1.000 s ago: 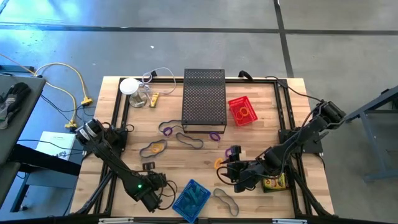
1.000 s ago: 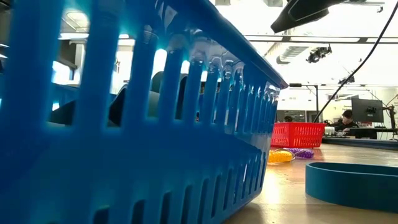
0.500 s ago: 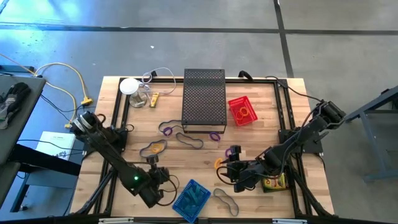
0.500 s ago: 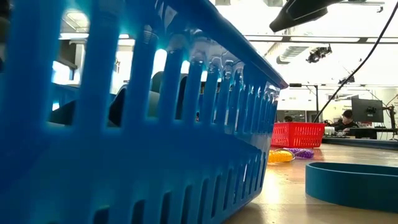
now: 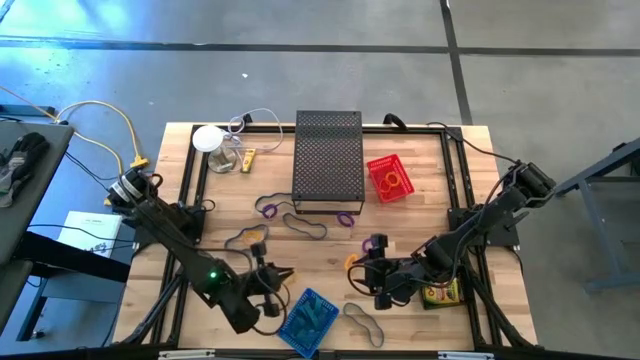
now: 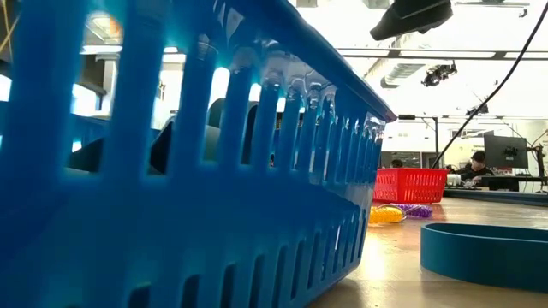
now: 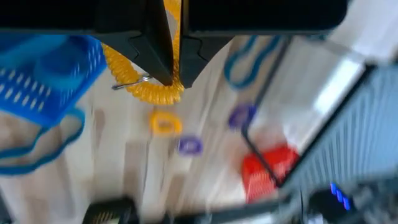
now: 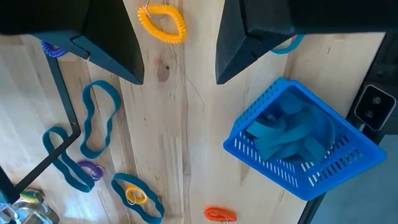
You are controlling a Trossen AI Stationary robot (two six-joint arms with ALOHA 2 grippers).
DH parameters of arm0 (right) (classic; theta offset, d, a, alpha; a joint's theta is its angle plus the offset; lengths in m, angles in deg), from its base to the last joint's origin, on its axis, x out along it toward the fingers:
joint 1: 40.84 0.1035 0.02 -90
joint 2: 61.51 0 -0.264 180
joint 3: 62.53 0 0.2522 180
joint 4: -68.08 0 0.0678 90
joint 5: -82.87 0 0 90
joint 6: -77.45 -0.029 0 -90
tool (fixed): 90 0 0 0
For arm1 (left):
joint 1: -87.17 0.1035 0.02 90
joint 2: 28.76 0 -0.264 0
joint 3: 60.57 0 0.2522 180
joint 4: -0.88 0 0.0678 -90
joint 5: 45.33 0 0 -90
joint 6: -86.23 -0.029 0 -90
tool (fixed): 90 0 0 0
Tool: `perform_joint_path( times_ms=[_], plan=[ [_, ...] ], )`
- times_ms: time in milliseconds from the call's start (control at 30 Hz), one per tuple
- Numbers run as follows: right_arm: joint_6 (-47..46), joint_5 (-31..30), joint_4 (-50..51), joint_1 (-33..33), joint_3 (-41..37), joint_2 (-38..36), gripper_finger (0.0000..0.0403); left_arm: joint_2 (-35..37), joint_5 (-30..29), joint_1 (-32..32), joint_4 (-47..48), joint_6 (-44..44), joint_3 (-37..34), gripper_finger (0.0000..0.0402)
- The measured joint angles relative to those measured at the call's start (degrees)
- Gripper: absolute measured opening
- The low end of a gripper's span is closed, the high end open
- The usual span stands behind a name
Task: Pick & Place Office Desk Supplies
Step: Put the yellow spring keychain into the red bin
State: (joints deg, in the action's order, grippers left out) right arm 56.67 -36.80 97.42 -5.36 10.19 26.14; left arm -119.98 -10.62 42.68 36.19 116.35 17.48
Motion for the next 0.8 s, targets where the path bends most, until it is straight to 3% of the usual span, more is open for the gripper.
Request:
perform_joint_path(
  times_ms=[233,367,700,800],
  plan=[
    [-0.73,-0.30,-3.30,-0.87,0.00,0.00,0.0188,0.00,-1.01,3.75,-21.34,-23.75,0.00,0.0005],
    [-2.81,-0.27,-5.98,-1.40,0.02,0.89,0.0188,0.00,0.15,6.02,-27.81,-31.78,0.07,0.0005],
    [-0.90,-2.16,-17.84,-2.28,0.13,3.16,0.0188,-0.31,0.80,12.10,-30.14,-35.87,0.09,0.0005],
    [-0.13,-3.33,-22.02,-3.26,-0.02,4.71,0.0188,-0.80,4.74,13.62,-31.09,-36.72,0.09,0.0005]
  ],
)
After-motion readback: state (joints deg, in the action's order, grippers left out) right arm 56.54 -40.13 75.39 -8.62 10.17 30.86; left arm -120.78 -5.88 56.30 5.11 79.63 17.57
